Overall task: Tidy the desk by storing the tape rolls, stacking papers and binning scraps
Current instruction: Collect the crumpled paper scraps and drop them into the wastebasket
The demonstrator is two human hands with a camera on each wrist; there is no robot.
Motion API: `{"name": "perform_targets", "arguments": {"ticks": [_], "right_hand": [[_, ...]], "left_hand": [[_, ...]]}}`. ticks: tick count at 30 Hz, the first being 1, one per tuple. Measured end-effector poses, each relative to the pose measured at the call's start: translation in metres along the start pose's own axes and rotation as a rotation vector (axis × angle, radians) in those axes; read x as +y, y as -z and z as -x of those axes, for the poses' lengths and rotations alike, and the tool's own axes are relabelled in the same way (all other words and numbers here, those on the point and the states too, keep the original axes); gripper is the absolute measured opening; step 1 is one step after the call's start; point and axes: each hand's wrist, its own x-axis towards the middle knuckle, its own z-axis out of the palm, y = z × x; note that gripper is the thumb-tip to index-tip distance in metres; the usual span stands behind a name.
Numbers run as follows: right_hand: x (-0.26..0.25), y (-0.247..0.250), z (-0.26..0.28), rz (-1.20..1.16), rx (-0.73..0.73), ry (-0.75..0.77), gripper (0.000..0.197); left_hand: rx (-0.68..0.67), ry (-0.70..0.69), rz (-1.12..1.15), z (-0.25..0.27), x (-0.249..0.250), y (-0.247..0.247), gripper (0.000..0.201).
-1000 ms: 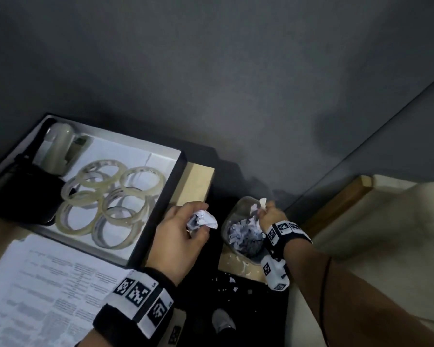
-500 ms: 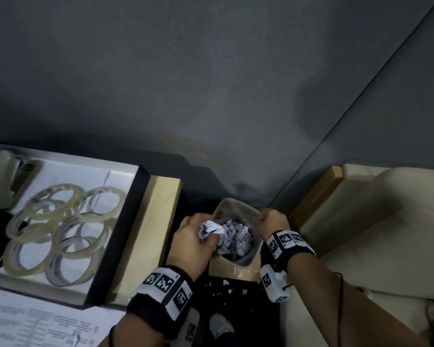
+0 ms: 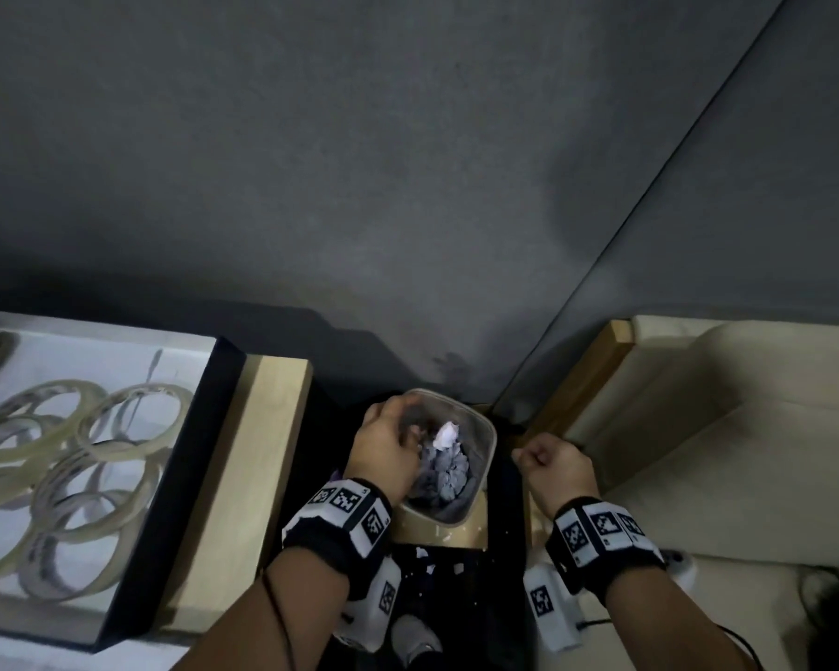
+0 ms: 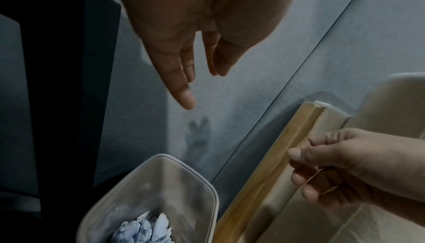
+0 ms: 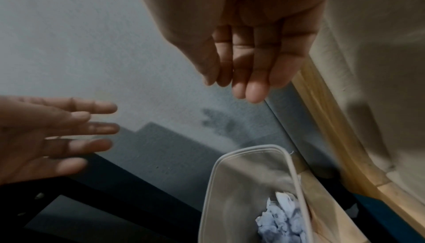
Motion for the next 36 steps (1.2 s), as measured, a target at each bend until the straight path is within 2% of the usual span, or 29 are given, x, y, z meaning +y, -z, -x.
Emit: {"name": "perform_targets", "arguments": {"ticks": [4,8,10,14,16,19,26,30,34,36], "right_hand": [[-0.007,0.0,0.009,-0.011,0.0,0.022,0.029],[-0.038,-0.009,0.027,-0.031,-0.037,0.093,0.021],[-0.062,-0.013,0.042,-0.038,-0.059,0.17,0.016],[-0.11,-0.027,0.085,-0.096,-0.109,0.365,0.027],[-0.126,-0.036,0.11,-0.123,-0.132,0.429,0.026],[-0.151,-0.056,0.149,-0.176,-0.183,0.542,0.024],[-0.186,-0.105,0.23,-0.094,-0.317,0.693,0.021],[-0.187,-0.133,0.259,0.141,-0.426,0.737,0.012],[-0.176,-0.154,0.272,0.34,-0.419,0.782,0.043],[-0.177,-0.159,0.28,0.4,-0.404,0.804,0.052]], "left_hand": [[0.038,-0.001,-0.007,0.014,0.002,0.016,0.029],[0.074,-0.047,0.001,0.039,0.003,0.04,0.022],[0.107,-0.074,0.009,0.058,0.003,0.055,0.019],[0.197,-0.077,0.086,0.101,-0.007,0.086,0.012],[0.259,-0.055,0.129,0.122,-0.013,0.101,0.01],[0.389,-0.006,0.138,0.151,-0.028,0.133,0.008],[0.554,0.175,0.178,0.229,-0.075,0.191,0.008],[0.587,0.326,0.106,0.279,-0.121,0.201,0.013],[0.625,0.479,0.072,0.325,-0.164,0.199,0.012],[0.63,0.538,0.083,0.346,-0.179,0.197,0.009]]}}
